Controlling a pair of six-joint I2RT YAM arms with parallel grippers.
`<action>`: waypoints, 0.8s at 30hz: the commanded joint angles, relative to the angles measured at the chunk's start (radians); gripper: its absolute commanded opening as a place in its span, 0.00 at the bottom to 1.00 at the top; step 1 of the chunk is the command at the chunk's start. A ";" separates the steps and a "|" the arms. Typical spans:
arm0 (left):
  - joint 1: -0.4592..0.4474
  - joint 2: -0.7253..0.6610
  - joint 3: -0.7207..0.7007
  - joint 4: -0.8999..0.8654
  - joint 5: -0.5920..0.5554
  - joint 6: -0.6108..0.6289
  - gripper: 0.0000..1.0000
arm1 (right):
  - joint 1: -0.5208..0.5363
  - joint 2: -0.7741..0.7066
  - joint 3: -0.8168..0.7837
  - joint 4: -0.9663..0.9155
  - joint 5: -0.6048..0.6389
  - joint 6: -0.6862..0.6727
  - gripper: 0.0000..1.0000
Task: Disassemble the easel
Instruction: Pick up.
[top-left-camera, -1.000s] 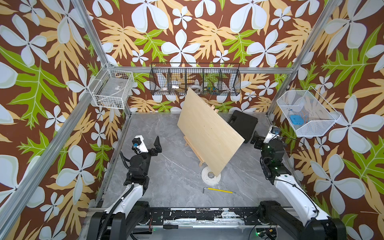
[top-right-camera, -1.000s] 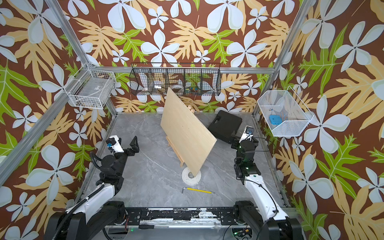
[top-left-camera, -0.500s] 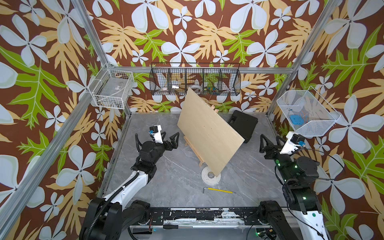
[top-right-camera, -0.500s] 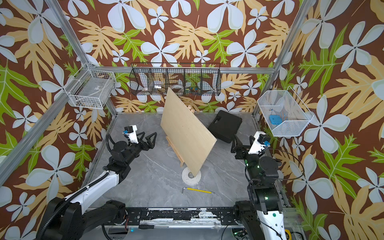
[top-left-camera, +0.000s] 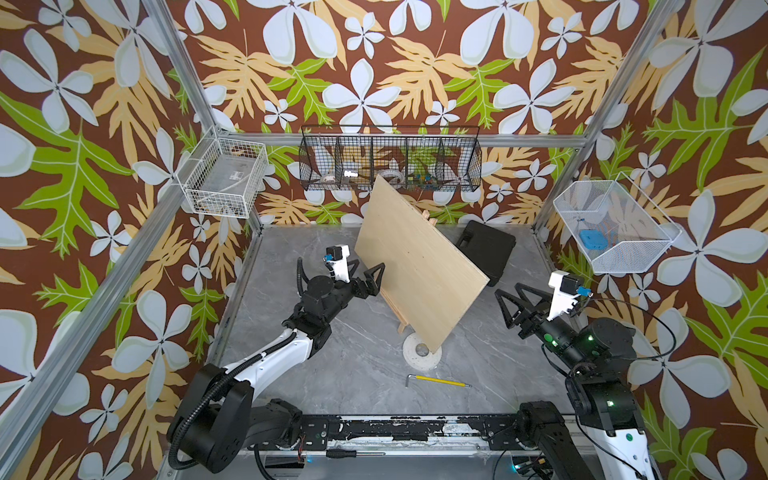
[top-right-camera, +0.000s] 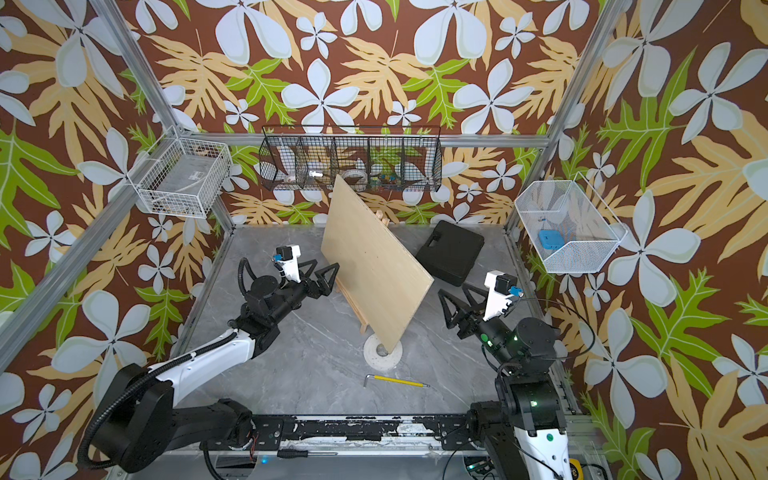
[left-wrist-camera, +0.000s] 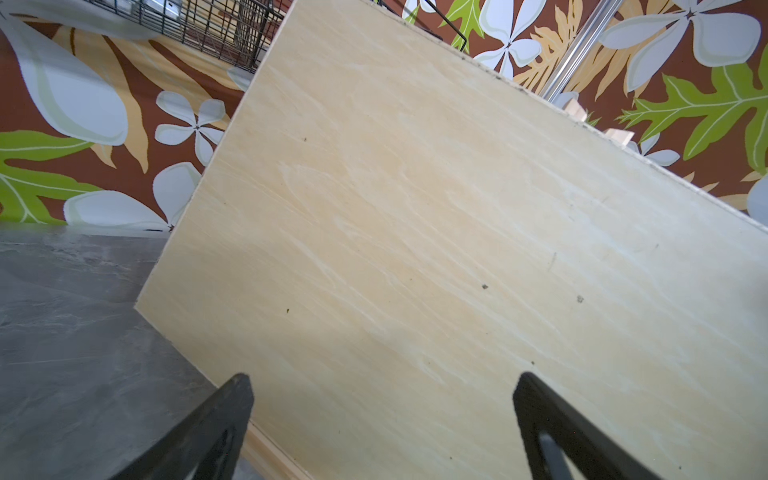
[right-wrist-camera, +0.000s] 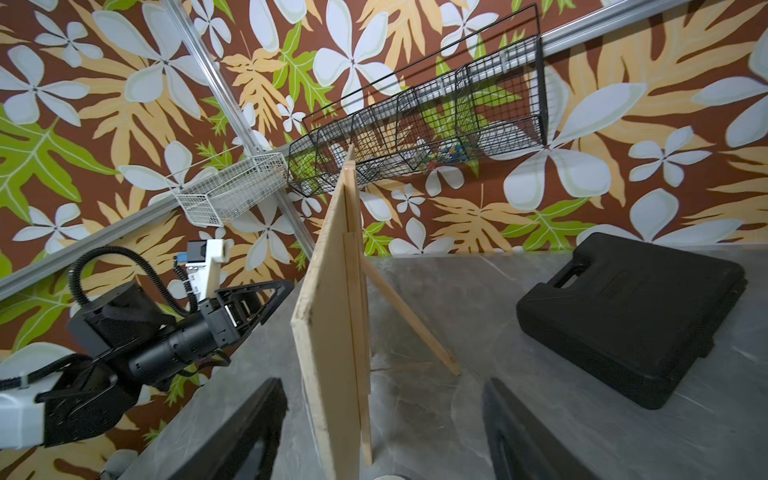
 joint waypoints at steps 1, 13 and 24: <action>-0.016 0.032 0.029 0.033 0.014 -0.013 1.00 | 0.039 0.017 0.008 0.034 -0.046 -0.011 0.76; -0.070 0.089 0.099 -0.062 0.017 0.033 1.00 | 0.369 0.226 0.004 0.143 0.234 -0.070 0.71; -0.070 0.111 0.079 -0.030 0.062 -0.004 0.83 | 0.375 0.279 -0.064 0.312 0.306 -0.050 0.43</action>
